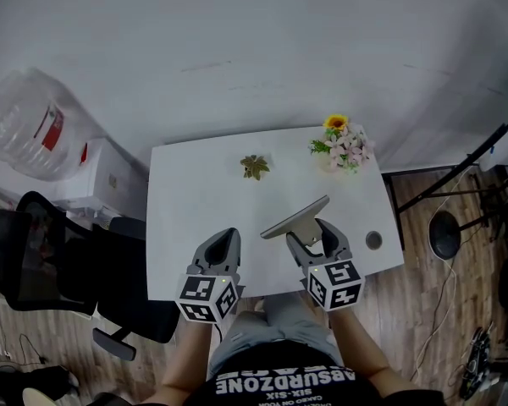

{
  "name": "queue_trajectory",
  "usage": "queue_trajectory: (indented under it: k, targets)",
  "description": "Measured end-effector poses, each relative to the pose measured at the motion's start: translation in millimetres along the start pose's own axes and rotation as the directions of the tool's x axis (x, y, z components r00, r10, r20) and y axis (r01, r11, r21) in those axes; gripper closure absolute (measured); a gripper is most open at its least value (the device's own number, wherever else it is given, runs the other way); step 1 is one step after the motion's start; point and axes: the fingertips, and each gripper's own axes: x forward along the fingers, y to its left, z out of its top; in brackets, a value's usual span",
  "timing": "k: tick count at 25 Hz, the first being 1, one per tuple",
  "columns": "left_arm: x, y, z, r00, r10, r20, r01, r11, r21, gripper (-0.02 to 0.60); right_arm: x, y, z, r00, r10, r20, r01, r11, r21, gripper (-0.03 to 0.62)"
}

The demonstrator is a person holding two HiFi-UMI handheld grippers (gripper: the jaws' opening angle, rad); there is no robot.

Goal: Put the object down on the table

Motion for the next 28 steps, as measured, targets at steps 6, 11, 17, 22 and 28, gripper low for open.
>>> queue_trajectory:
  k: [6, 11, 17, 22, 28]
  targets:
    - [6.6, -2.6, -3.2, 1.000, -0.010, -0.012, 0.010, 1.000, -0.003, 0.577, 1.6, -1.9, -7.3, 1.000, 0.000, -0.021, 0.001, 1.000, 0.011, 0.307]
    - [9.9, -3.8, -7.0, 1.000, -0.015, -0.019, 0.015, 1.000, -0.007, 0.577, 2.2, -3.7, -15.7, 0.999, 0.000, -0.039, 0.001, 1.000, 0.018, 0.307]
    - [13.2, -0.6, -11.4, 0.999, -0.014, -0.029, 0.014, 1.000, -0.012, 0.577, 6.7, -5.0, -22.4, 0.998, 0.000, -0.056, 0.001, 1.000, 0.023, 0.307]
    - [16.7, 0.6, -15.4, 0.999, -0.014, -0.039, 0.013, 1.000, -0.016, 0.577, 8.9, -7.1, -28.3, 0.998, 0.000, -0.070, 0.002, 1.000, 0.027, 0.307]
    - [20.8, 1.0, -17.0, 0.999, -0.017, -0.048, 0.016, 1.000, -0.016, 0.577, 12.6, -10.6, -35.5, 0.996, -0.005, -0.090, 0.008, 0.999, 0.033, 0.307]
